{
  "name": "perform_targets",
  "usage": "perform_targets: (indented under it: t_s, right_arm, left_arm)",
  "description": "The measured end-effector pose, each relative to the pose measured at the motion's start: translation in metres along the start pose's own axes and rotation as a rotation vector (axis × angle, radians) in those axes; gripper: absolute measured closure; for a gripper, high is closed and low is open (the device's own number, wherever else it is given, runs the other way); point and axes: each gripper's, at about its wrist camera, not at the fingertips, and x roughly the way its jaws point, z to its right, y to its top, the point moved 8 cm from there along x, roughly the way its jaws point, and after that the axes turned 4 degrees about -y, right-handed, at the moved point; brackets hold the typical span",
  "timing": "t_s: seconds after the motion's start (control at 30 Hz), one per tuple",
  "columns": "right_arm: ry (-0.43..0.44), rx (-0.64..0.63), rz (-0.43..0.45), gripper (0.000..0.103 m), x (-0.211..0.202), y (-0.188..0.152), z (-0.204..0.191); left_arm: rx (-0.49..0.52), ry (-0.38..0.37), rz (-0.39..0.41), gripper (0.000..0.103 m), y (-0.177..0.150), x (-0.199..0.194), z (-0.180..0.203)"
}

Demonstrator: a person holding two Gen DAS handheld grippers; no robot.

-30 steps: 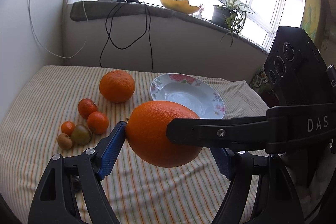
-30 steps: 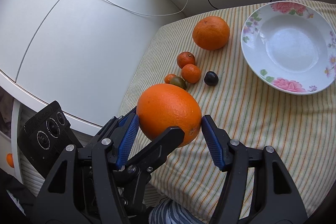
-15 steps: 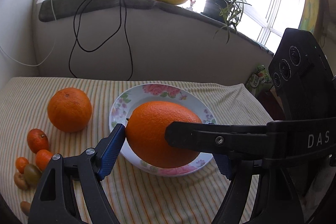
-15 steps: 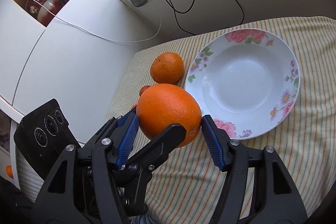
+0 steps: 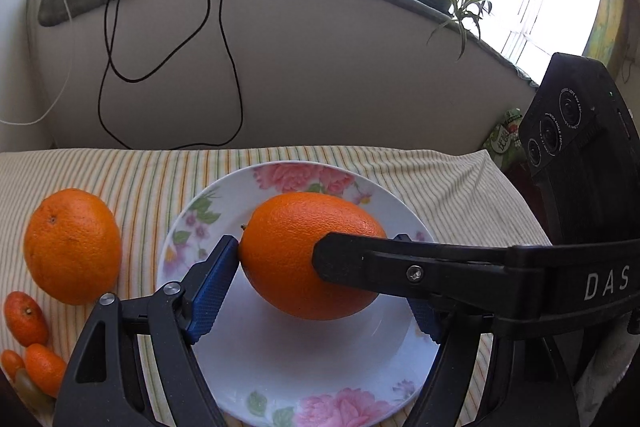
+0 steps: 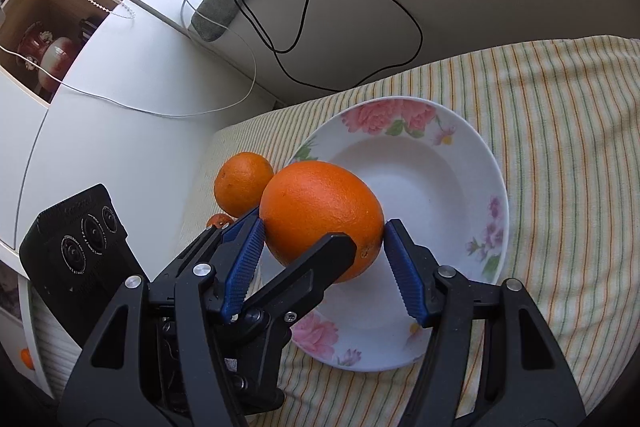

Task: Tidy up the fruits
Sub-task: 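Carry the large orange onto the white plate and release it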

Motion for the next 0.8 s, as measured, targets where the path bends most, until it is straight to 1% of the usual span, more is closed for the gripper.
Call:
perform_targets:
  t_s: [0.13,0.27,0.43,0.5,0.6,0.7,0.8]
  right_arm:
    - [-0.014,0.006,-0.006,0.038,0.006,0.004,0.007]
    - [-0.032,-0.016,-0.003,0.038,0.007,0.007,0.008]
    - [-0.094,-0.06,0.047,0.038,0.0,0.018,0.005]
    - [-0.101,-0.06,0.057,0.031,-0.003,0.019,0.006]
    - [-0.107,-0.052,0.082,0.026,-0.011,0.018,0.007]
    - [-0.118,-0.044,0.112,0.024,-0.021,0.018,0.008]
    - [-0.125,-0.051,0.14,0.024,-0.033,0.017,0.007]
  left_arm:
    - [-0.003,0.0,-0.008,0.025,0.002,0.005,0.0]
    - [-0.018,-0.006,-0.024,0.025,0.003,0.007,-0.001]
    - [-0.022,-0.003,-0.031,0.024,-0.001,0.004,-0.001]
    - [-0.018,0.003,-0.032,0.025,-0.002,0.001,-0.001]
    - [0.013,0.029,0.006,0.025,0.001,-0.011,0.002]
    - [0.027,0.045,0.035,0.025,0.006,-0.025,0.002]
    - [0.019,0.05,0.054,0.025,0.006,-0.038,0.0]
